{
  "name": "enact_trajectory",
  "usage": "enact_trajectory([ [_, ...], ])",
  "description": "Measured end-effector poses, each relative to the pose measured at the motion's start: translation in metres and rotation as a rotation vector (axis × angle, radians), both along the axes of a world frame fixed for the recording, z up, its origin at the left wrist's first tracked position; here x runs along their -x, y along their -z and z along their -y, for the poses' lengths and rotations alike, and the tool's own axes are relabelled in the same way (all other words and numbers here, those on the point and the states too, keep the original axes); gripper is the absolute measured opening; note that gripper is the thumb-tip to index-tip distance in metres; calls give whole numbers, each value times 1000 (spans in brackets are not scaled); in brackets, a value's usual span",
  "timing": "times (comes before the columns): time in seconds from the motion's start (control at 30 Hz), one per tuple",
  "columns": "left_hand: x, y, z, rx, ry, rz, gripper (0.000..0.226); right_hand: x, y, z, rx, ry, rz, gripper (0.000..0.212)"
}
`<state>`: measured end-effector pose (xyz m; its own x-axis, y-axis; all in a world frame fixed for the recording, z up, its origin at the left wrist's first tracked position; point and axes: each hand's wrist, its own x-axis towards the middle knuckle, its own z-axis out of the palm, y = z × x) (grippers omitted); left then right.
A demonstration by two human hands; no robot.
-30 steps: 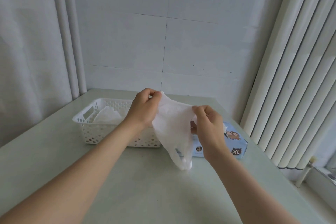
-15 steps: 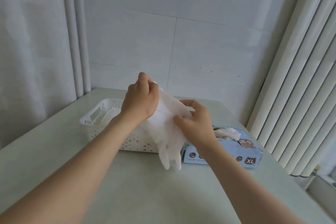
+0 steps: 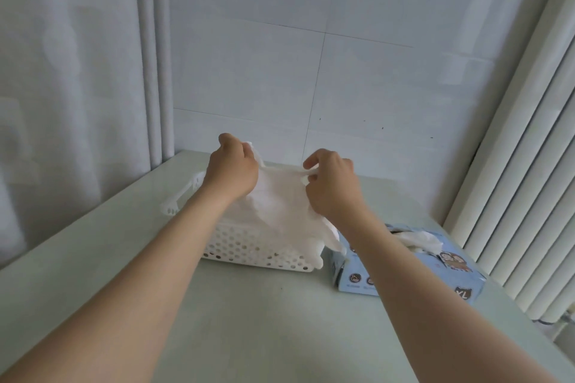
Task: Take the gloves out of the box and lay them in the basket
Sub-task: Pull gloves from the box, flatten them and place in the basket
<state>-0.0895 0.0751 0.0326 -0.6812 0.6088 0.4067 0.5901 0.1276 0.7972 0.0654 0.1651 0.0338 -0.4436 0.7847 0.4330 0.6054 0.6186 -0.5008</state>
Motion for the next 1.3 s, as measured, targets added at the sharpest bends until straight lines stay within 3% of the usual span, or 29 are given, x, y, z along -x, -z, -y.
enact_trajectory([
  [0.17,20,9,2,-35,-11,32,18,24,4,-21,-102,-15,130,51],
  [0.3,38,18,9,126,135,1,24,35,12,-26,-108,-90,153,41],
  [0.4,42,21,16,309,117,-150,26,38,16,-23,-133,-87,191,39],
  [0.53,35,22,21,461,-62,-304,31,35,7,-15,-84,12,130,46],
  [0.63,33,19,23,556,-139,-402,37,30,-4,-7,-11,-59,88,25],
  [0.7,31,17,23,602,-137,-537,37,25,-7,-1,10,-173,213,6],
  [0.77,29,15,21,611,-68,-660,38,21,-6,4,43,-238,372,24],
  [0.83,25,15,21,592,78,-575,35,18,-2,6,25,-217,474,32],
  [0.93,22,16,20,667,253,-376,17,17,0,0,-4,-157,446,16],
  [1.07,23,18,20,721,310,-320,39,14,-5,-8,-15,42,271,19],
  [1.13,23,18,20,715,324,-312,44,11,-3,-8,-158,147,350,26],
  [1.2,20,17,21,715,348,-285,50,10,0,-6,-299,98,380,34],
  [1.3,17,16,20,737,371,-316,62,8,1,1,-169,-165,280,25],
])
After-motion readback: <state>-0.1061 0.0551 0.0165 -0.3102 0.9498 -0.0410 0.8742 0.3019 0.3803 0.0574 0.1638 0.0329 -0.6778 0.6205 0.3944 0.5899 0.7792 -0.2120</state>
